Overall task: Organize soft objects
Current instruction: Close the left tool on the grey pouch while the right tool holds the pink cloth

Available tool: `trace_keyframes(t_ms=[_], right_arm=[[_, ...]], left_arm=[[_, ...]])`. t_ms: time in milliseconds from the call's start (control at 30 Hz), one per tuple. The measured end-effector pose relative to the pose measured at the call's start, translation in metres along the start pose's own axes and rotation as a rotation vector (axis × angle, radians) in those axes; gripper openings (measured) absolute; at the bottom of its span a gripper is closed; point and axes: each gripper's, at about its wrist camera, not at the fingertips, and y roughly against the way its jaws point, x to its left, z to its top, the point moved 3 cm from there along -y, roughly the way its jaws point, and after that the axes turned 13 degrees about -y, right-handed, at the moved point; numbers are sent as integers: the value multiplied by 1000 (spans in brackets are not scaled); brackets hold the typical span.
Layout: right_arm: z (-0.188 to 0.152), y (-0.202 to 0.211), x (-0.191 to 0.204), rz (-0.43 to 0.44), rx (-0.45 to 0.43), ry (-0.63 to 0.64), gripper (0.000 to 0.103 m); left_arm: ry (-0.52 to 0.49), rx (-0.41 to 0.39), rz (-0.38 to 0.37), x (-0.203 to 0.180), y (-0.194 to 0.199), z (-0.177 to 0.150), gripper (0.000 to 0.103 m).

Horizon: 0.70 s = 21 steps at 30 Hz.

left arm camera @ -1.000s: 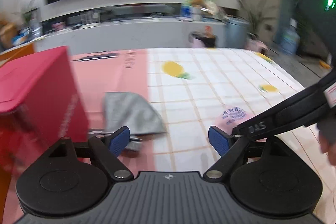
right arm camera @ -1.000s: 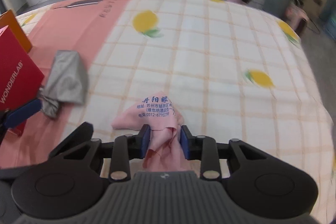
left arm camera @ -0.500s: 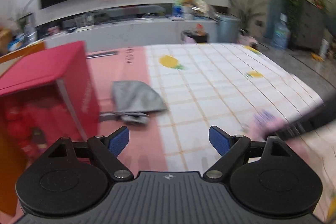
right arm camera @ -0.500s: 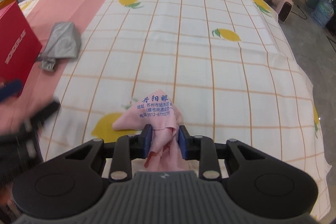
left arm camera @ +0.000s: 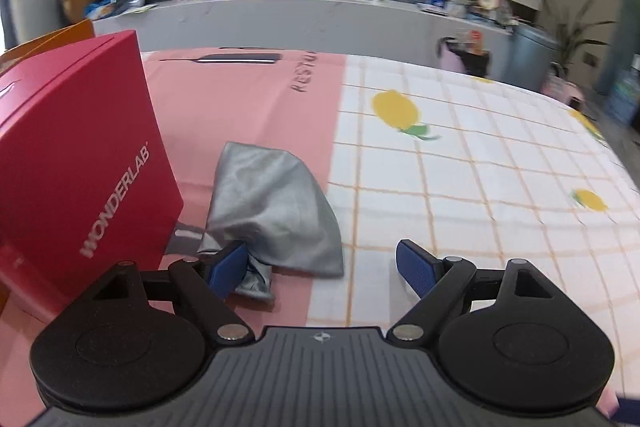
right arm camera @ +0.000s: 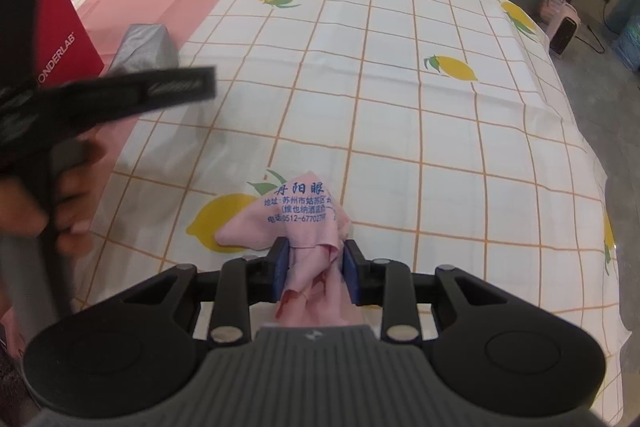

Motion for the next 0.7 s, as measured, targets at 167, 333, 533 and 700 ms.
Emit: trace_keyframes(t_ms=[167,333,533,700], right_arm=[[1,-1,3,7,-4,11,31],[0,0,3,10,-5,16,31],[-1,0,3,12,-8,19,31],[-1,0,4,12,-5,14,31]], left_arm=[[44,28,87,0,-13,7,99],[90,63,145,2,-19,13,99],[124,53,188,0,-17,11,79],[136,0,249,3,-3,2,27]])
